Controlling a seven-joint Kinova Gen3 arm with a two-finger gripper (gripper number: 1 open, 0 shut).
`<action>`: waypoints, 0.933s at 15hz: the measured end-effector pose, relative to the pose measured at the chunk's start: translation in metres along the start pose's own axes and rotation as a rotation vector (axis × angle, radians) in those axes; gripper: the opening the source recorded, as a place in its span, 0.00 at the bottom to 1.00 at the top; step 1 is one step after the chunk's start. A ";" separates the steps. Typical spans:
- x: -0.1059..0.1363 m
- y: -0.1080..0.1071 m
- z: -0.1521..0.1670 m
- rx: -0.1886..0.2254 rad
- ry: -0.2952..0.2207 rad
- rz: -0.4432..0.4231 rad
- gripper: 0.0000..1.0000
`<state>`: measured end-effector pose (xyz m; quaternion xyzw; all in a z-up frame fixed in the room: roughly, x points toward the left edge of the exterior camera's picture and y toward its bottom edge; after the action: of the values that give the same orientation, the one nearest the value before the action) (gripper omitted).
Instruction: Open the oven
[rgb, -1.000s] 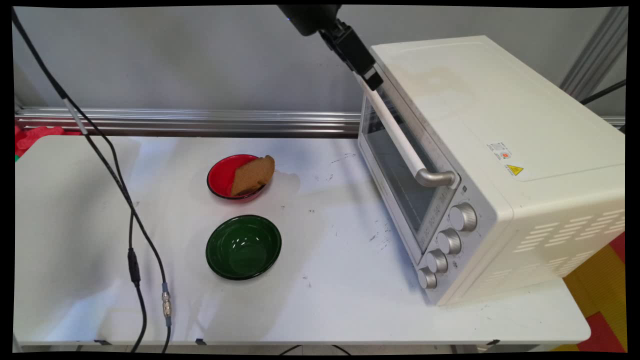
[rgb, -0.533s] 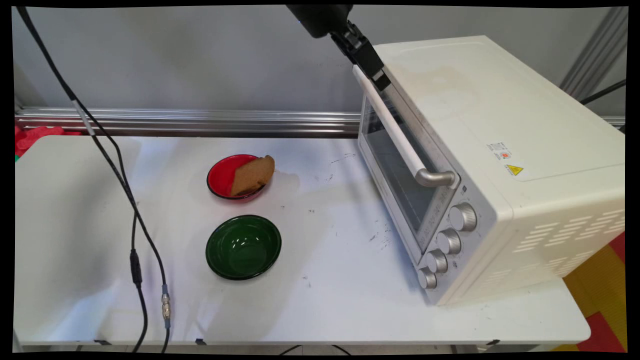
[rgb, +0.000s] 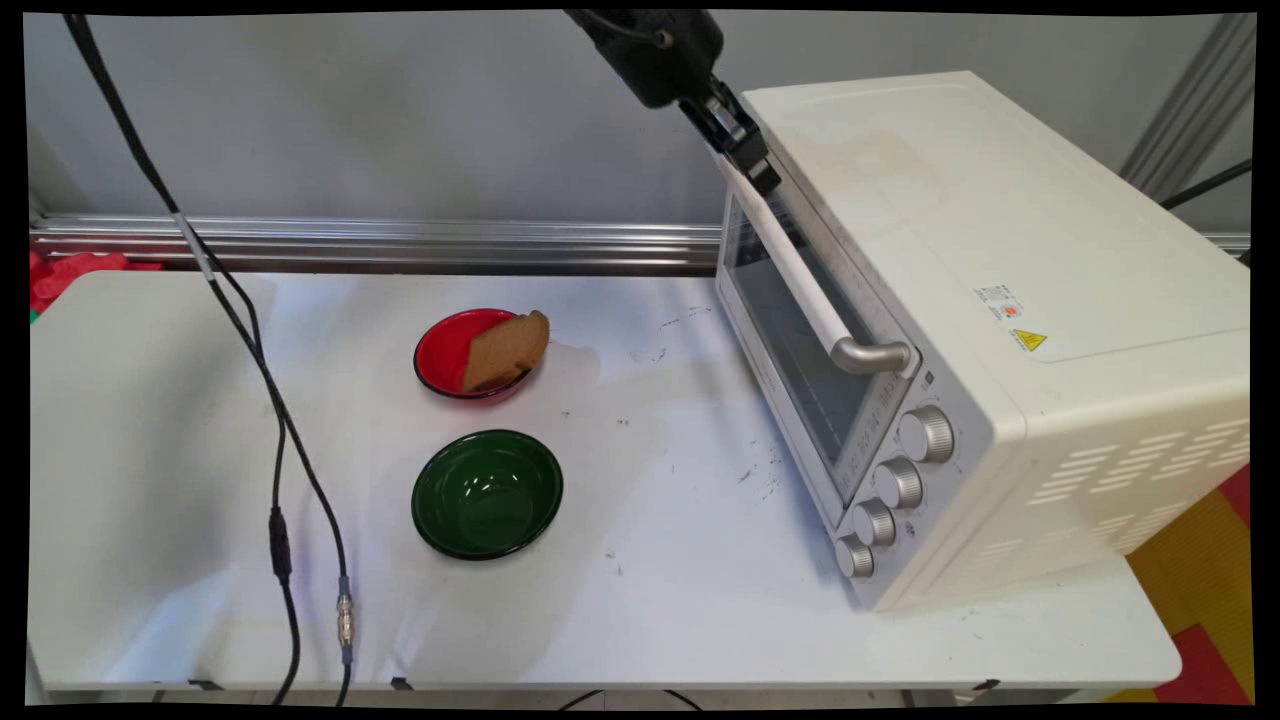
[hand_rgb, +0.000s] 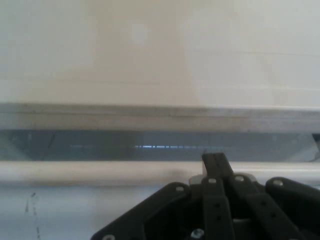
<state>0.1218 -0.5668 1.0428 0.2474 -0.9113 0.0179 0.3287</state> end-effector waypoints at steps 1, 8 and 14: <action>0.000 -0.001 0.006 -0.004 0.003 -0.003 0.00; -0.003 -0.006 0.033 0.000 0.024 -0.009 0.00; -0.009 -0.011 0.050 0.009 0.024 0.004 0.00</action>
<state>0.1037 -0.5818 0.9968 0.2470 -0.9077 0.0255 0.3383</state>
